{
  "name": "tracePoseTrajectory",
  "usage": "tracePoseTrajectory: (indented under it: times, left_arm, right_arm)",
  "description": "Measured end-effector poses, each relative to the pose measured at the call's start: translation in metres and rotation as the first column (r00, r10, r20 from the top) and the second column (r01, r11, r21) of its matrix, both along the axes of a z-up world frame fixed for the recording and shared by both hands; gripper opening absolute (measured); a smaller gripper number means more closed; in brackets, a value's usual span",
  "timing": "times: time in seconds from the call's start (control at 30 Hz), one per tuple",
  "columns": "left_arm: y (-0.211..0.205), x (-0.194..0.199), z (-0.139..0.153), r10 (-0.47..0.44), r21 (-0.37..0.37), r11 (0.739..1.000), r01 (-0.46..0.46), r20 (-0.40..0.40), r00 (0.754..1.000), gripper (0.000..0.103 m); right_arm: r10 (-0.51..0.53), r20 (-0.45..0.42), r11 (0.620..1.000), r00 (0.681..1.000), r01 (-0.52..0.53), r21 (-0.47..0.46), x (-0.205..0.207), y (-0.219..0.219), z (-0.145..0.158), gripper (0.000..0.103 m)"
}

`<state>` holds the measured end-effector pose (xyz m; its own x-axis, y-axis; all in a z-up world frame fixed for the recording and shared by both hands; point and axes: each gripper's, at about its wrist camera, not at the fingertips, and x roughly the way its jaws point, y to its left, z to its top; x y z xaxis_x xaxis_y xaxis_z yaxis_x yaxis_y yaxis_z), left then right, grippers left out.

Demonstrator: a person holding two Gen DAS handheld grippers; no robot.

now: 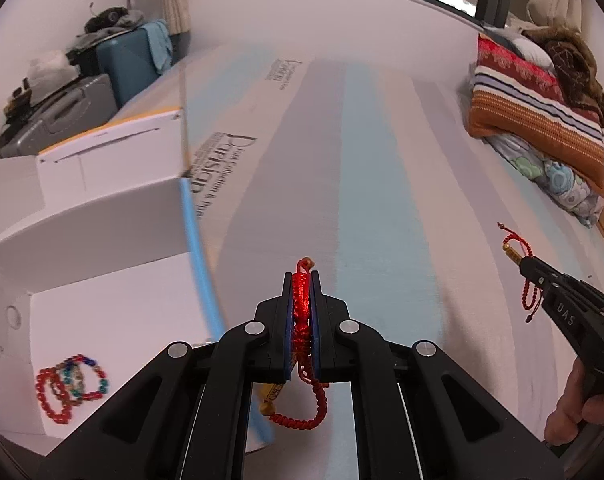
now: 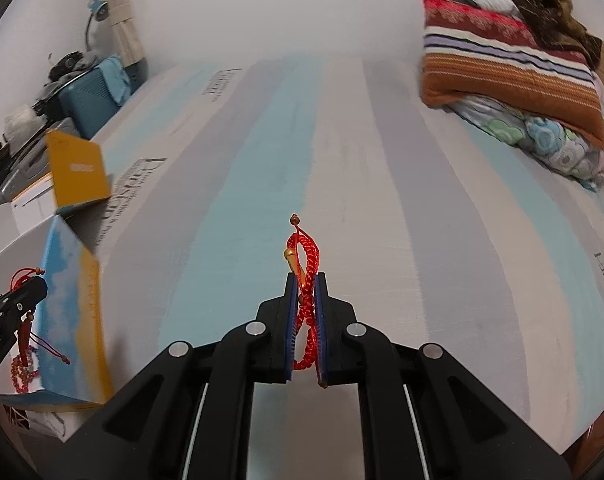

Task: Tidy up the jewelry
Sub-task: 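Lift both red cord bracelets and carry them over the box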

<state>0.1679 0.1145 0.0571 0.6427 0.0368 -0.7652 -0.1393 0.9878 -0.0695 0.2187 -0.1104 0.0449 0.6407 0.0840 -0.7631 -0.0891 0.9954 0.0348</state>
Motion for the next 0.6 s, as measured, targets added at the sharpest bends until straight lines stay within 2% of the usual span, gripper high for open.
tracePoseTrajectory:
  times: [0.23,0.43,0.6]
  left_arm:
    - [0.048,-0.029,0.012,0.063,0.006,0.998,-0.064,0.022,0.998,0.006]
    - [0.104,-0.054,0.014,0.162,0.009,0.987,-0.162,0.028,0.986,0.006]
    - [0.146,-0.069,0.006,0.233,0.027,0.972,-0.233,0.000,0.972,0.006]
  right_arm:
    - [0.091,0.004,0.995,0.996,-0.091,0.051,-0.010,0.065,0.016,0.008]
    - [0.195,0.028,0.980,0.980,-0.196,0.026,-0.028,0.137,0.029,0.008]
    - [0.283,0.032,0.959,0.959,-0.283,0.014,-0.047,0.194,0.029,0.007]
